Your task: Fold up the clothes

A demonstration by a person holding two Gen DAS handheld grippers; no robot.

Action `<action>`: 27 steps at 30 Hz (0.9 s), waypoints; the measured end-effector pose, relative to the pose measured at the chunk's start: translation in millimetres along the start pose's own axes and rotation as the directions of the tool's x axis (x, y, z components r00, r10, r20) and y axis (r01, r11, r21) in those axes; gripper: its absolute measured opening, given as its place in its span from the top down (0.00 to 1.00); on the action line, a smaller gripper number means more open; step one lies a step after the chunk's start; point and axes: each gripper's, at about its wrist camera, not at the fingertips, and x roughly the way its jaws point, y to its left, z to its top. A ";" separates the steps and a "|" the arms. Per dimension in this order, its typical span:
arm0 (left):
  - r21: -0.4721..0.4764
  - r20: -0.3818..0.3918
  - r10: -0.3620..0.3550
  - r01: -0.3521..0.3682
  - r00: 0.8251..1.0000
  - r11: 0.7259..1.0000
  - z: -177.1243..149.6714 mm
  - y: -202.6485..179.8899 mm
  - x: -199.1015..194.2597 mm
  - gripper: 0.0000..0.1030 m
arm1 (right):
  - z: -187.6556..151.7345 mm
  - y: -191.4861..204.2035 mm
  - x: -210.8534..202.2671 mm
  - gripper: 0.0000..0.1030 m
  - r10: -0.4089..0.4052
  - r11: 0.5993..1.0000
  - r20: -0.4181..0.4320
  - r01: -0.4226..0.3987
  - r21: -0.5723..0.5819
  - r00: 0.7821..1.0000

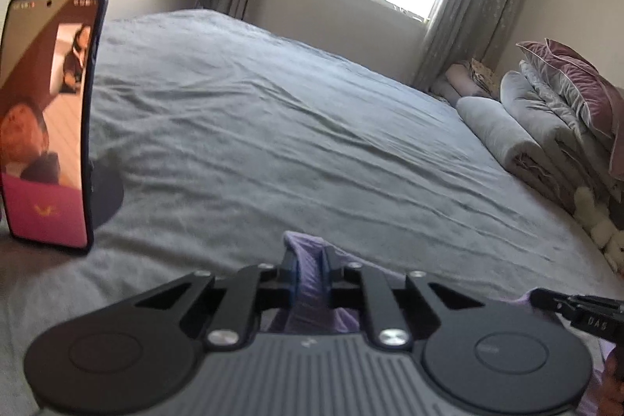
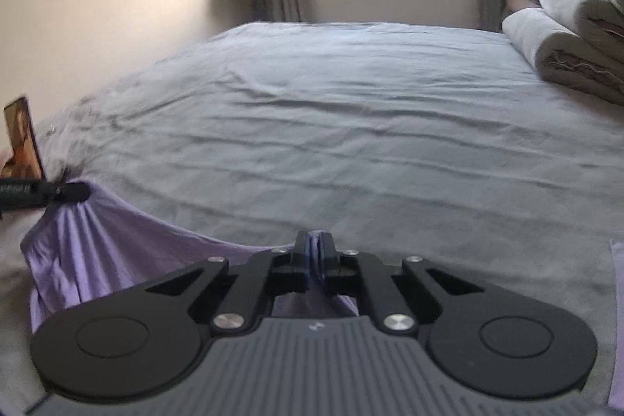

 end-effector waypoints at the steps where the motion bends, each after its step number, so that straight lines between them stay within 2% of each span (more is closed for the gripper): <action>1: 0.015 -0.001 0.011 -0.011 1.000 1.000 0.2 -1.9 2.0 0.88 | 0.7 -0.7 2.9 0.94 -0.006 1.000 -0.006 0.006 -0.005 1.000; 4: 0.049 -0.026 0.058 -0.057 0.998 0.997 -2.6 -8.3 13.2 0.85 | -2.7 0.7 16.9 0.94 -0.030 0.999 -0.042 0.028 -0.039 0.999; 5: 0.053 -0.045 0.080 -0.077 0.996 0.996 -4.0 -9.6 18.5 0.78 | -5.6 2.0 22.2 0.94 -0.039 0.998 -0.055 0.036 -0.052 0.998; 7: 0.030 -0.063 0.096 -0.094 0.993 0.995 -3.5 -9.9 22.8 0.74 | -8.6 4.2 27.3 0.93 -0.052 0.996 -0.070 0.047 -0.071 0.996; 10: -0.023 -0.072 0.094 -0.096 0.993 0.995 0.9 -10.1 19.8 0.68 | -4.7 6.1 19.1 0.80 -0.066 0.995 -0.079 0.060 -0.077 0.995; 11: -0.036 -0.069 0.087 -0.090 0.994 0.995 2.6 -10.1 16.4 0.63 | -3.1 6.2 13.6 0.73 -0.074 0.995 -0.079 0.068 -0.075 0.994; 13: -0.070 -0.064 0.080 -0.085 0.995 0.994 6.2 -9.3 8.2 0.55 | -2.2 5.9 0.6 0.71 -0.076 0.995 -0.059 0.072 -0.068 0.995; 15: -0.113 -0.069 0.082 -0.090 0.994 0.990 7.8 -7.1 0.0 0.52 | -4.0 6.1 -17.4 0.70 -0.056 0.997 -0.049 0.054 -0.050 0.997; 19: -0.199 -0.092 0.090 -0.107 0.992 0.974 8.3 -1.7 -15.2 0.51 | -12.6 18.2 -51.8 0.70 0.008 0.998 -0.040 -0.010 -0.061 0.999; 24: -0.213 -0.118 0.117 -0.141 0.986 0.967 -3.0 -4.5 -34.2 0.51 | -24.8 39.3 -86.7 0.70 0.104 0.983 -0.039 -0.109 -0.147 0.994; 27: -0.215 -0.119 0.117 -0.141 0.986 0.966 -10.9 -3.4 -43.6 0.52 | -35.4 42.3 -101.5 0.70 0.172 0.972 -0.051 -0.178 -0.156 0.984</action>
